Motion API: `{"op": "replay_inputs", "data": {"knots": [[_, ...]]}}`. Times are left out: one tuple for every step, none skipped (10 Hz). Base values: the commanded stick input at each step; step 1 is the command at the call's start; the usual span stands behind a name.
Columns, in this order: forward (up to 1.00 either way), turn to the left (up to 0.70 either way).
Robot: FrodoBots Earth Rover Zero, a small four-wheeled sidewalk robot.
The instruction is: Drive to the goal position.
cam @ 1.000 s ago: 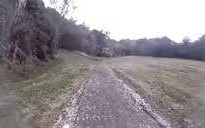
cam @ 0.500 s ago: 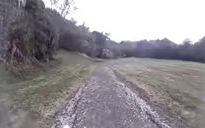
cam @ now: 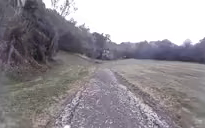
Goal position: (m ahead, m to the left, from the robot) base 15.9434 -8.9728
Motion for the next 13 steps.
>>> {"op": "replay_inputs", "data": {"knots": [[0.45, 0.00], [0.45, 0.00], [0.45, 0.00], [0.45, 0.00], [0.45, 0.00], [0.45, 0.00], [0.45, 0.00], [0.45, 0.00], [0.45, 0.00], [0.45, 0.00], [0.45, 0.00], [0.45, 0.00], [0.45, 0.00]]}}
